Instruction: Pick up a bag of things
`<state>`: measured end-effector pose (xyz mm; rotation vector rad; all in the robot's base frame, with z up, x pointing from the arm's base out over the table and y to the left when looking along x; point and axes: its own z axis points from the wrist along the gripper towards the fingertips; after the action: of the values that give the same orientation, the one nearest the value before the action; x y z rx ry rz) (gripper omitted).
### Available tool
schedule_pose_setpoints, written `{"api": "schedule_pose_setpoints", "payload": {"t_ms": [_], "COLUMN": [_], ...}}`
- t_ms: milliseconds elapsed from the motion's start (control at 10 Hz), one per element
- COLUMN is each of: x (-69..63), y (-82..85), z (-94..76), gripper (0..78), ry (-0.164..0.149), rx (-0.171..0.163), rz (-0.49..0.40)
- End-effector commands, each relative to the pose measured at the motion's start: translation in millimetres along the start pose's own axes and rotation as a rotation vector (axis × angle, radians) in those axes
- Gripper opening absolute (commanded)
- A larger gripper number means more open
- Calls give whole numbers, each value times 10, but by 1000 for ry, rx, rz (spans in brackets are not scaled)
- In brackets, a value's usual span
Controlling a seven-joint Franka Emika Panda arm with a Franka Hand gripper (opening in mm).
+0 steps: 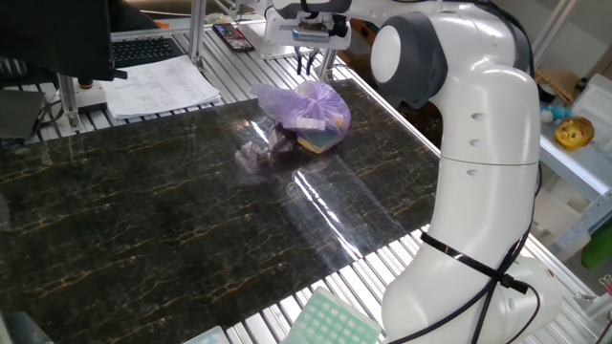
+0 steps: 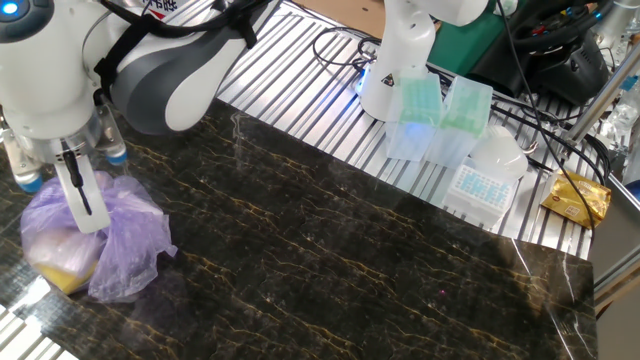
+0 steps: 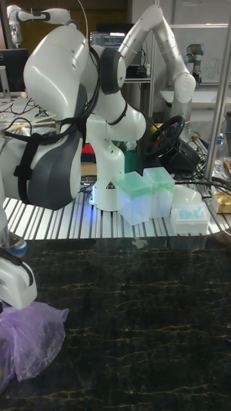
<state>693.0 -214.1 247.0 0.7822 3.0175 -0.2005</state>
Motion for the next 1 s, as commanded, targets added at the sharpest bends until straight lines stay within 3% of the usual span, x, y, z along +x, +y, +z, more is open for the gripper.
{"api": "schedule_pose_setpoints", "payload": {"t_ms": [100,900,1000], "x": [-34,-34,-144], "y": [-35,-35,-111], "z": [5,5,108], "gripper": [774,774,774], "ry": [-4,-4,12], "rx": [4,4,-51], "rz": [-4,-4,13]}}
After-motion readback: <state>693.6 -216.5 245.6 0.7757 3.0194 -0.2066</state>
